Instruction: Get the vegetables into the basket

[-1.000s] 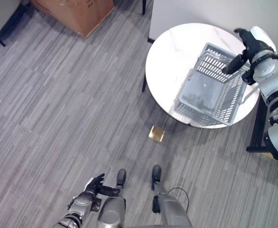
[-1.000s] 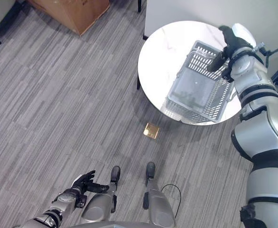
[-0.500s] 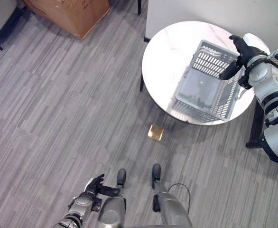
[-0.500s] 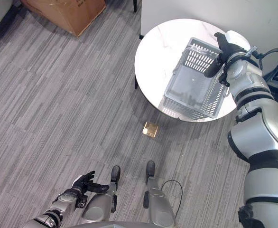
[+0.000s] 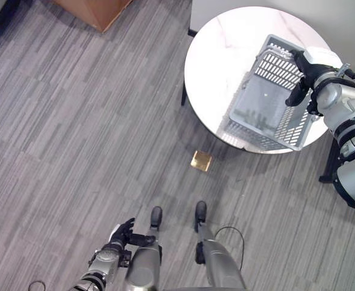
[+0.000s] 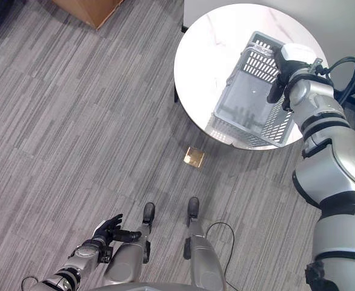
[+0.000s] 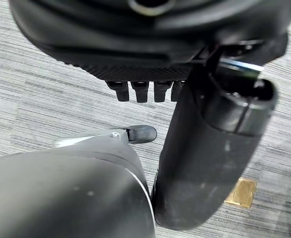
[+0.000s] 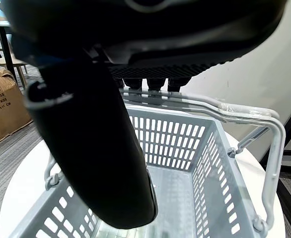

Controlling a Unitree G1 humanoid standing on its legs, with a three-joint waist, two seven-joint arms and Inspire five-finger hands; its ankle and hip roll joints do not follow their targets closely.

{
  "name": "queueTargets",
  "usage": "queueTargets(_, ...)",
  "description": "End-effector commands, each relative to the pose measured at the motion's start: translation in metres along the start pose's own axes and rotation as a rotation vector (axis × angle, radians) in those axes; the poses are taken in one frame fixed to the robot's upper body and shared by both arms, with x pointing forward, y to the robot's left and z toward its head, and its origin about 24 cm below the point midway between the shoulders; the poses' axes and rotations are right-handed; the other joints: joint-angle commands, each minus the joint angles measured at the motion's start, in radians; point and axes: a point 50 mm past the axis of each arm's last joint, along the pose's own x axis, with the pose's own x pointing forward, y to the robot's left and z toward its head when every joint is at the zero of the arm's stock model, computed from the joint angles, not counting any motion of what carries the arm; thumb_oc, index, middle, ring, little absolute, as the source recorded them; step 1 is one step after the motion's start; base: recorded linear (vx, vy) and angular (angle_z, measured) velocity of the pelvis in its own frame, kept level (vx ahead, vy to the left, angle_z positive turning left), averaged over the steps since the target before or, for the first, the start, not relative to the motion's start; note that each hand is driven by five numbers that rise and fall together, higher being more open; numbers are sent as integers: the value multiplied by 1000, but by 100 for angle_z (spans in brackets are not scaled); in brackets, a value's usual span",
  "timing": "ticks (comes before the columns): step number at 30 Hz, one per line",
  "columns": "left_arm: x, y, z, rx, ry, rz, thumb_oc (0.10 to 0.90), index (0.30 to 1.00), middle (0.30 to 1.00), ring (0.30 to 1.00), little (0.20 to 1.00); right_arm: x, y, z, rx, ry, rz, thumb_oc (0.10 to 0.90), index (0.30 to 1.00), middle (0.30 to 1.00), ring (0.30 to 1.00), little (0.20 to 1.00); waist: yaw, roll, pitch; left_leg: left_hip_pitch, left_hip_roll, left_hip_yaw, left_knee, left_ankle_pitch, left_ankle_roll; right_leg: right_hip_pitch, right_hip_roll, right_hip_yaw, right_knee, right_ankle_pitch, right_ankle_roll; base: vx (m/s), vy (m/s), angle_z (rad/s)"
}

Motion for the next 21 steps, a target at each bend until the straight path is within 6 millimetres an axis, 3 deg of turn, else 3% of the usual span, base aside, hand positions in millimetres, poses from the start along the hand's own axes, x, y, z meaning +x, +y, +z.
queueTargets(1, -11, 5, -35, 30, 101, 8, 900, 1000, 1000, 1000, 1000, -4, -71, -9, -24, 37, -213, 547, 506, 506, 506, 506, 14, -3, 17, -12, 14, -11, -25, 30, -43, 58, -11, -19, -1, -54, 109, 0, 0, 0)
queueTargets(2, -11, 4, -35, 31, 100, 8, 900, 1000, 1000, 1000, 1000, -3, -67, -7, -27, 33, -202, 400, 300, 300, 300, 300, 15, -5, 20, -8, 17, -9, -25, 31, -43, 62, -9, -21, -1, -54, 108, 0, 0, 0)
queueTargets(8, -9, 4, -28, 40, 73, 4, 900, 1000, 1000, 1000, 1000, -2, -58, -6, -14, 30, -167, 400, 300, 300, 300, 300, 16, -3, 21, 12, 18, -3, -25, 26, -44, 79, -13, -23, -1, -55, 107, -21, 5, -4)
queueTargets(12, -10, 5, -35, 66, 107, -2, 900, 1000, 1000, 1000, 1000, 0, -37, -2, -37, -1, -108, 400, 300, 300, 300, 300, 14, -13, 0, 59, 21, 9, -25, 9, -36, 118, -13, -26, -1, -61, 105, 9, 0, 0)
queueTargets(17, -16, 10, -56, 56, 203, 18, 900, 1000, 1000, 1000, 1000, -3, 9, 3, -20, -56, 3, 400, 300, 300, 300, 300, 2, -35, -47, 143, 28, 30, -25, -19, -28, 193, -13, -24, -1, -78, 101, 68, -2, -11)
queueTargets(18, -21, 10, -71, 57, 267, 21, 900, 1000, 1000, 1000, 1000, -7, 29, 9, -5, -111, 54, 400, 300, 300, 300, 300, -15, -44, -82, 190, 31, 46, -25, -35, -24, 233, -10, -22, -1, -90, 99, 104, 34, -17)
queueTargets(21, -29, 11, -90, 58, 343, 25, 900, 1000, 1000, 1000, 1000, -15, 52, 10, 48, -159, 112, 400, 300, 300, 300, 300, -37, -46, -131, 251, 34, 67, -25, -53, -17, 283, -7, -10, 0, -103, 97, 73, 32, -36)
